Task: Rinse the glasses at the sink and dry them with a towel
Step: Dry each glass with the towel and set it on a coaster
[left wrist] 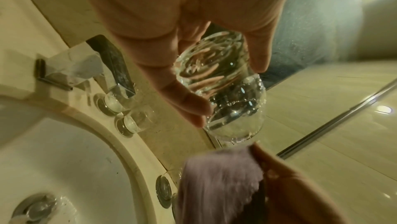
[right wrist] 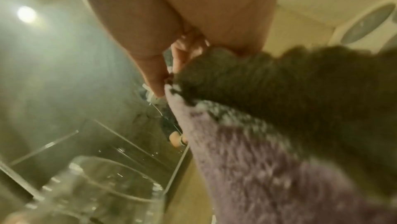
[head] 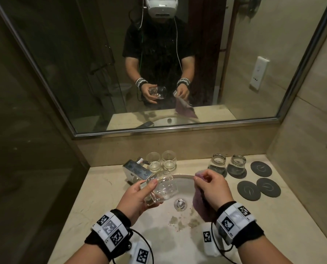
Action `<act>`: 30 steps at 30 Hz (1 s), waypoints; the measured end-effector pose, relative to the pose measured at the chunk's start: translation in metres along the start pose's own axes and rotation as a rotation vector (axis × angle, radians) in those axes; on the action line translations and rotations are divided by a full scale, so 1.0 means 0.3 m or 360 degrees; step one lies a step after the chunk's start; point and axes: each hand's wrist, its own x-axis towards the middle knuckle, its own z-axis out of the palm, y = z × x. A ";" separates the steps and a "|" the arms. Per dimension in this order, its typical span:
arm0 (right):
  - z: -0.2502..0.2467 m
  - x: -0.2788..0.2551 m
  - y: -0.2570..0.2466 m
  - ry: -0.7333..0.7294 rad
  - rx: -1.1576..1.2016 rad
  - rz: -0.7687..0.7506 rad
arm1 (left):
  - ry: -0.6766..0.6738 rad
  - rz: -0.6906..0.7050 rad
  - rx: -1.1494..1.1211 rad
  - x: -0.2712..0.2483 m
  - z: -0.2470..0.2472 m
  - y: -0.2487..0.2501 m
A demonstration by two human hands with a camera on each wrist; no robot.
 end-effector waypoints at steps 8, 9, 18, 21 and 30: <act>-0.026 -0.072 -0.151 -0.0620 0.1005 0.0094 | 0.0005 -0.0014 -0.0193 -0.008 0.029 -0.016; -0.020 -0.080 -0.154 -0.0689 0.1081 0.0151 | 0.0001 -0.0007 -0.0217 -0.009 0.033 -0.014; 0.028 -0.087 -0.065 -0.0438 0.0332 -0.0270 | -0.0092 0.0074 -0.0194 -0.022 0.031 -0.003; 0.037 -0.093 -0.066 -0.0294 0.0698 -0.0161 | -0.0145 0.0105 -0.0181 -0.029 0.042 -0.003; 0.017 -0.090 -0.068 -0.0482 0.0928 0.0250 | -0.0085 0.0078 -0.0224 -0.028 0.050 -0.015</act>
